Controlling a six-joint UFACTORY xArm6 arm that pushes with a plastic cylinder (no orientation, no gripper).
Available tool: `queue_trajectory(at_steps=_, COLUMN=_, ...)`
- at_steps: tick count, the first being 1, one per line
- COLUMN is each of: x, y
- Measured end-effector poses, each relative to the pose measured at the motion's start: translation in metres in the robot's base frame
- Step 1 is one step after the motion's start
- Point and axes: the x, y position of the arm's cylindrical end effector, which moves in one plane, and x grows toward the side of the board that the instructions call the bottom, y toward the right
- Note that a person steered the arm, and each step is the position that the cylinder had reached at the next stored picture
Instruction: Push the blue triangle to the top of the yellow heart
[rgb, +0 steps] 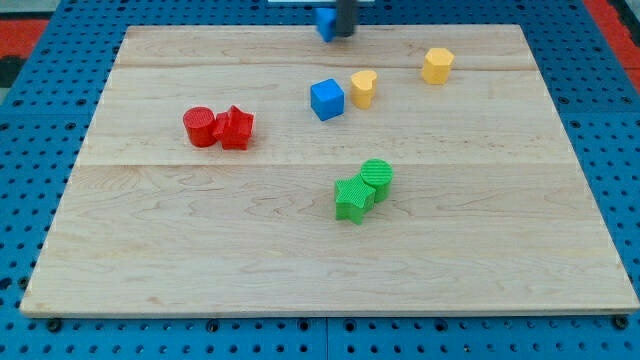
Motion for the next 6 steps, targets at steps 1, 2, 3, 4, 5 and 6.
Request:
queue_trajectory(at_steps=1, x=0.099, y=-0.066)
queue_trajectory(at_steps=2, x=0.094, y=-0.122)
queue_trajectory(at_steps=3, x=0.031, y=-0.140)
queue_trajectory(at_steps=4, x=-0.022, y=-0.106)
queue_trajectory(at_steps=5, x=-0.033, y=-0.087)
queue_trajectory(at_steps=6, x=-0.026, y=0.001)
